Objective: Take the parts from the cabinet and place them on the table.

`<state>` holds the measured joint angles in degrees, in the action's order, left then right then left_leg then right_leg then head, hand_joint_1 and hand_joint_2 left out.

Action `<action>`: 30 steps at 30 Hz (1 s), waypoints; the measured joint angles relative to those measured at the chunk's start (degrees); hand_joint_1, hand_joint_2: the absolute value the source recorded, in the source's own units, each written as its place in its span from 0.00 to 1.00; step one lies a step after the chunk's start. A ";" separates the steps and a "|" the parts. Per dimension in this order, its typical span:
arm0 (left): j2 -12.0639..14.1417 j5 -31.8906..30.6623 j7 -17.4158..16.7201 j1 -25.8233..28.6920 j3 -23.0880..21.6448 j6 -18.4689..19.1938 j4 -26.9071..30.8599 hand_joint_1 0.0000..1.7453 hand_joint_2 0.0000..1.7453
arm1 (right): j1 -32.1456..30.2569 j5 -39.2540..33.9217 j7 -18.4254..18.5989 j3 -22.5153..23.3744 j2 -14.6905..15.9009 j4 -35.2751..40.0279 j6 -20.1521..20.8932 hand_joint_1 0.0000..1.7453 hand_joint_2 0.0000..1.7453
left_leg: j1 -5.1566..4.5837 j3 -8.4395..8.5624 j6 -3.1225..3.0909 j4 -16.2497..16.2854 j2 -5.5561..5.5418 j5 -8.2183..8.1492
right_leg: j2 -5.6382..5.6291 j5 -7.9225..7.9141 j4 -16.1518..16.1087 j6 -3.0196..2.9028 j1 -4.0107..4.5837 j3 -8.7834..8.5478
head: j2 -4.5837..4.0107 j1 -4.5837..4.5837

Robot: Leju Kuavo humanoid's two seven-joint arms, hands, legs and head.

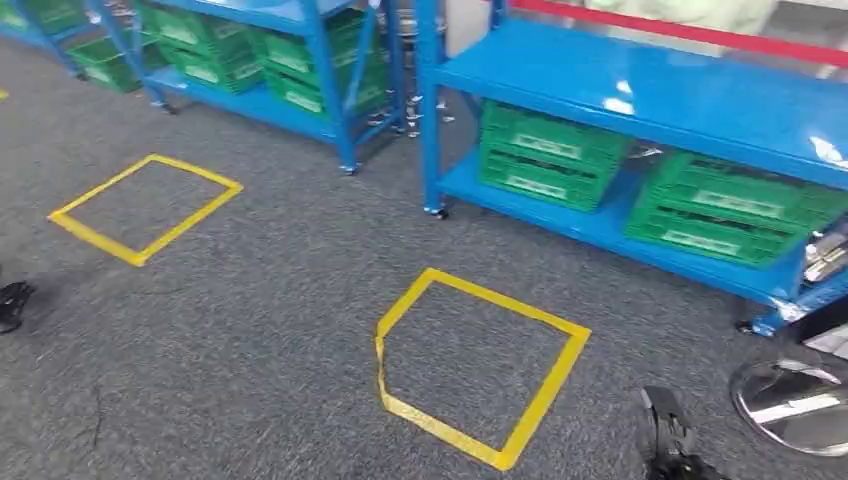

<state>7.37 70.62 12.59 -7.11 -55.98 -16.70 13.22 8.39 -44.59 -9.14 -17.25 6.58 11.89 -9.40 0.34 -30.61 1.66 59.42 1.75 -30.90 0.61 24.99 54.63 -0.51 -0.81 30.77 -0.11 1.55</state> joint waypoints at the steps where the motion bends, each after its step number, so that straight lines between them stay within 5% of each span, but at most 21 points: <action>1: 0.00 0.00 0.00 0.08 0.00 0.00 0.00 0.00 0.00 | 0.11 -0.07 0.02 0.00 0.00 0.00 -0.07 0.00 0.00 | 0.03 -2.56 0.14 5.33 -0.80 -2.61 | -0.63 -0.11 0.00 -0.19 0.01 0.19 | 0.00 -0.44; 2: 0.00 -0.04 0.00 0.24 0.00 0.00 0.00 0.00 0.00 | 0.05 -0.26 0.02 0.00 0.00 0.00 -0.04 0.00 0.00 | 0.02 -5.16 0.21 10.59 -1.22 -4.64 | -1.41 -0.16 0.02 -0.29 0.07 0.33 | 0.00 -0.63; 4: -0.02 -0.22 -0.02 0.39 0.00 0.00 0.00 0.00 0.00 | -0.26 -1.00 -0.07 0.00 0.00 0.00 -0.04 0.00 0.00 | 0.02 -6.88 0.12 13.38 -1.39 -4.23 | -2.92 -0.21 0.03 -0.32 0.10 0.37 | 0.00 -0.76; 6: 0.00 -0.24 -0.02 0.30 0.00 0.02 0.00 0.00 0.00 | -0.41 -1.05 -0.20 0.02 0.00 0.00 -0.22 0.00 0.00 | 0.03 -3.78 -0.29 6.12 -1.61 0.58 | -4.47 -0.26 0.06 -0.23 0.10 0.25 | 0.00 -0.85; 7: 0.00 -0.28 -0.02 0.25 0.00 0.02 0.00 0.00 0.00 | -0.41 -1.11 -0.22 0.02 0.00 0.00 -0.24 0.00 0.00 | 0.03 -1.03 -0.65 0.28 -2.62 3.41 | -5.24 -0.32 0.06 -0.14 0.10 0.13 | 0.00 -0.89; 8: 0.22 -0.33 -0.02 0.26 0.00 0.02 0.00 0.00 0.00 | -0.42 -1.29 -0.22 0.02 -0.02 0.00 -0.26 0.00 0.00 | 0.06 1.01 -1.12 -4.22 -5.85 5.02 | -5.84 -0.38 0.05 -0.02 -0.04 0.24 | 0.00 -1.05; 9: 0.31 -0.37 -0.02 0.26 0.00 0.02 0.00 0.00 0.00 | -0.35 -1.66 -0.22 0.02 -0.02 0.00 -0.31 0.00 0.00 | 0.13 1.55 -1.39 -6.20 -6.30 4.74 | -6.60 -0.29 0.46 0.32 0.40 0.62 | 0.00 -1.14; 12: 0.31 -0.39 -0.02 0.01 0.00 0.07 0.00 0.00 0.00 | -0.97 -1.75 -0.13 0.02 -0.02 -0.02 -0.33 0.00 0.00 | -0.16 1.58 -1.81 -5.98 -4.63 4.72 | -8.28 -0.80 -0.23 1.44 0.01 0.83 | 0.00 -1.07; 13: 0.13 -0.39 -0.02 -0.11 0.00 0.07 0.00 0.00 0.00 | -1.27 -1.79 -0.11 0.02 0.07 -0.04 -0.39 0.00 0.00 | 0.40 1.82 -2.33 -6.82 -3.67 5.13 | -7.76 -0.46 0.33 1.60 0.37 0.90 | 0.00 -1.16; 14: 0.15 -0.37 -0.02 -0.09 0.00 0.07 0.00 0.00 0.00 | -1.50 -1.92 -0.05 0.00 0.07 -0.07 -0.42 0.00 0.00 | 0.36 2.09 -2.55 -7.05 -3.07 5.21 | -3.89 0.69 2.04 1.80 0.51 1.55 | 0.00 -0.79; 15: 0.15 -0.39 -0.02 0.01 0.00 0.07 0.00 0.00 0.00 | -1.40 -1.97 0.00 0.02 0.09 -0.09 -0.48 0.00 0.00 | 0.30 2.16 -2.88 -7.07 -2.42 5.14 | -2.09 2.96 5.37 1.98 0.41 3.11 | 0.00 0.00; 17: 0.17 -0.39 -0.02 0.28 0.00 0.07 0.00 0.00 0.00 | -1.23 -1.97 -0.04 0.02 0.09 -0.07 -0.48 0.00 0.00 | 0.18 2.21 -2.99 -7.05 -0.89 5.05 | -1.21 7.64 14.85 2.48 0.20 7.38 | 0.00 0.42; 19: 0.24 -0.39 0.00 0.30 0.00 0.07 0.00 0.00 0.00 | -1.50 -1.97 0.02 0.00 0.07 -0.09 -0.48 0.00 0.00 | 0.17 2.26 -2.94 -6.99 0.41 4.91 | -0.99 8.47 19.22 2.81 -0.08 9.26 | 0.00 0.68; 21: 0.18 -0.39 0.02 0.29 0.00 0.07 0.00 0.00 0.00 | -1.62 -1.99 0.02 0.02 0.09 -0.09 -0.57 0.00 0.00 | 0.21 2.59 -2.62 -6.93 1.72 4.60 | -0.69 4.35 12.66 2.88 -0.27 5.73 | 0.00 1.05; 23: 0.09 -0.39 0.04 0.25 0.00 0.07 0.00 0.00 0.00 | -1.50 -1.99 0.02 0.02 0.09 -0.09 -0.59 0.00 0.00 | 0.25 3.12 -2.12 -6.66 2.93 4.10 | 2.03 -0.08 2.30 2.71 -0.25 0.23 | 0.00 1.47; 24: 0.20 -0.39 0.06 0.22 0.00 0.07 0.00 0.00 0.00 | -1.28 -1.99 0.02 0.02 0.09 -0.07 -0.59 0.00 0.00 | -0.30 3.18 -1.68 -6.39 3.35 3.74 | 3.83 0.94 0.43 2.40 0.54 -0.46 | 0.00 1.88; 28: 0.20 -0.39 0.09 -0.06 0.00 0.07 0.00 0.00 0.00 | -1.43 -1.99 0.07 0.02 0.09 -0.09 -0.68 0.00 0.00 | -0.28 3.59 -0.74 -6.54 5.39 3.60 | 0.87 0.63 0.49 0.70 0.44 0.07 | 0.00 0.61; 29: 0.20 -0.39 0.09 -0.06 0.00 0.07 0.00 0.00 0.00 | -1.43 -1.99 0.09 0.02 0.09 -0.09 -0.79 0.00 0.00 | 0.01 3.55 -0.29 -6.11 4.37 2.93 | 0.25 0.35 0.15 0.26 0.02 -0.16 | 0.00 0.74; 30: 0.15 -0.39 0.11 -0.14 0.00 0.07 0.00 0.00 0.00 | -1.35 -1.99 0.11 0.02 0.09 -0.09 -0.85 0.00 0.00 | 0.09 2.56 -0.04 -3.70 1.69 1.12 | -0.26 0.27 0.15 0.11 0.03 0.00 | 0.00 0.15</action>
<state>7.52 70.23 12.70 -7.25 -55.98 -16.63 13.22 7.04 -46.58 -9.03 -17.22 6.67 11.80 -10.25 0.43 -28.05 1.62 55.72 3.43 -29.78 0.35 25.26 54.78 -0.40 -0.78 30.77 -0.11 1.70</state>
